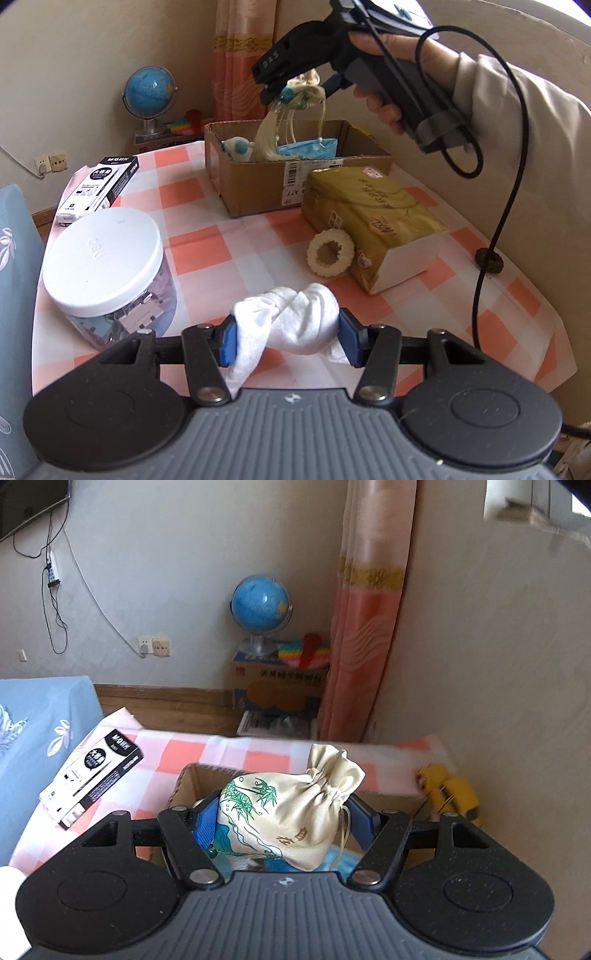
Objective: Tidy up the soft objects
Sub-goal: 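Carry the cream pouch into the box and open the right tool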
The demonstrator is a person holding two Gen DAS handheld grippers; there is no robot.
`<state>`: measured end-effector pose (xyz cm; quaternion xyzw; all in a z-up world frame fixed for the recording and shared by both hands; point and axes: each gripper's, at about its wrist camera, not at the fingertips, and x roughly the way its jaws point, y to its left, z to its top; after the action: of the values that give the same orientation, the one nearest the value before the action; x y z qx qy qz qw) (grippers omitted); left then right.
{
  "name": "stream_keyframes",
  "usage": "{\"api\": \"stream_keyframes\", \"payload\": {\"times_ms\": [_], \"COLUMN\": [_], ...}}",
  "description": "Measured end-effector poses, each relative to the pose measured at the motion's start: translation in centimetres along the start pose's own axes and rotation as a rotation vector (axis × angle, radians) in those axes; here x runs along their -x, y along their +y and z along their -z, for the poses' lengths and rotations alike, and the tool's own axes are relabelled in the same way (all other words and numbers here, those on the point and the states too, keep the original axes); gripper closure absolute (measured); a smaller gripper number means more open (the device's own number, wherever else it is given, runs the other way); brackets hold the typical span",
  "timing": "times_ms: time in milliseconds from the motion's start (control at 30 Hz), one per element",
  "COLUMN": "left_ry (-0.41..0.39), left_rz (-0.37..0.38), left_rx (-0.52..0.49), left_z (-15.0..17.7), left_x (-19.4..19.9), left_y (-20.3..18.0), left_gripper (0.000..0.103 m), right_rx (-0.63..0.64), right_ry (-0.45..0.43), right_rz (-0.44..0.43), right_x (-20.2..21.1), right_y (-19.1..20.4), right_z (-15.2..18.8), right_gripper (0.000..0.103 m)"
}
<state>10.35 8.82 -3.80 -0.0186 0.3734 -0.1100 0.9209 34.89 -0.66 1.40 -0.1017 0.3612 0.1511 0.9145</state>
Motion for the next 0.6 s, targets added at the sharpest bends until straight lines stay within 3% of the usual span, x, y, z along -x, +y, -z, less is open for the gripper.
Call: {"api": "stream_keyframes", "payload": {"times_ms": [133, 233, 333, 600], "left_ry": [0.002, 0.001, -0.001, 0.005], "left_rz": [-0.003, -0.009, -0.009, -0.016], "left_rx": [0.002, 0.001, -0.003, -0.022], "left_z": [0.1, 0.1, 0.1, -0.2], "left_x": [0.0, -0.1, 0.0, 0.2], "left_y": [0.2, 0.2, 0.1, -0.4], "left_gripper": [0.051, 0.051, 0.051, 0.051], "right_rx": [-0.03, -0.069, -0.109, -0.092], "right_ry": [0.046, 0.1, 0.082, 0.066], "right_rz": [-0.043, -0.105, -0.135, -0.124], "right_x": [-1.0, -1.3, -0.4, 2.8], "right_y": [0.2, -0.3, -1.3, -3.6], "right_z": [0.6, 0.8, 0.8, 1.6], "right_gripper": [0.028, 0.013, 0.0, 0.0]}}
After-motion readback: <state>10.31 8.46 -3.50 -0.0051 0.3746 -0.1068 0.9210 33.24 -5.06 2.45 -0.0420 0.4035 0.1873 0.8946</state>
